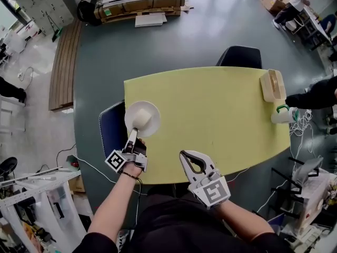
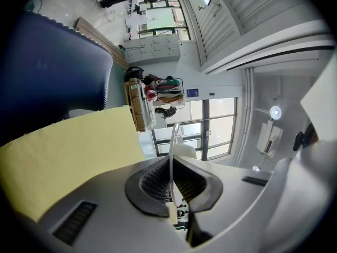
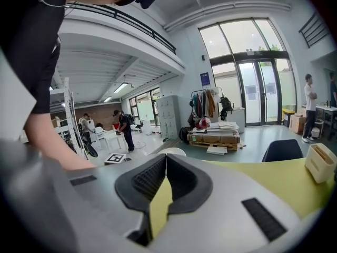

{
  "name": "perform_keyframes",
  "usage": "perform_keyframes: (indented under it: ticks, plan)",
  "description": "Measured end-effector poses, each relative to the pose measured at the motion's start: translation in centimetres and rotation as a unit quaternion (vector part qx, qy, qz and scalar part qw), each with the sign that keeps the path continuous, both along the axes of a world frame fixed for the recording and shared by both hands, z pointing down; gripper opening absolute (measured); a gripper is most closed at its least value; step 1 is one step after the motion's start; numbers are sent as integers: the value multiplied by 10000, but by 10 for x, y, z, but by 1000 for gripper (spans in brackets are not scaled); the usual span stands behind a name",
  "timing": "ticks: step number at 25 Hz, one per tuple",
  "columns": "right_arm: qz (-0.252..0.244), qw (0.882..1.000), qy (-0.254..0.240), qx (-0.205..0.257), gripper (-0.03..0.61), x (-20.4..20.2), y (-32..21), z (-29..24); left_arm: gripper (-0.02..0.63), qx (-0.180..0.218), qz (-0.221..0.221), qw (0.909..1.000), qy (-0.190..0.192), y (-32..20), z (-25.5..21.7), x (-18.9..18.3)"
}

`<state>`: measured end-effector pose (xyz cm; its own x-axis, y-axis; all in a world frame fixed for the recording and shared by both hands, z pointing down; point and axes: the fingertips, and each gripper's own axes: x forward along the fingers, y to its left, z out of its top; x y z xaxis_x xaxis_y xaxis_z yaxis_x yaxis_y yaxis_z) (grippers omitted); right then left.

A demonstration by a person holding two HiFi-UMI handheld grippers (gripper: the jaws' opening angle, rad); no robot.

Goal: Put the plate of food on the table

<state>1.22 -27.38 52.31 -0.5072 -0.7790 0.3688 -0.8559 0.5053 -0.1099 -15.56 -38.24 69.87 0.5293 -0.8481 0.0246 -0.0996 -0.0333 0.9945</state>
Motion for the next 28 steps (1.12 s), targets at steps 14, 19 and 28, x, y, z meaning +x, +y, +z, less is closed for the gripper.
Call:
perform_keyframes:
  ticks: [14,19,28]
  plan:
    - [-25,9989,-53,-455,14,1,-5,56,17,-483,80,9987,-140,-4,95,8]
    - [-52,9982,-135,-574,14,-2,-5,68,17,-767,143,9968,-166,1,121,15]
    - [0,9974,-171,-705,14,1,-10,83,17,-1261,104,9910,-437,10,159,16]
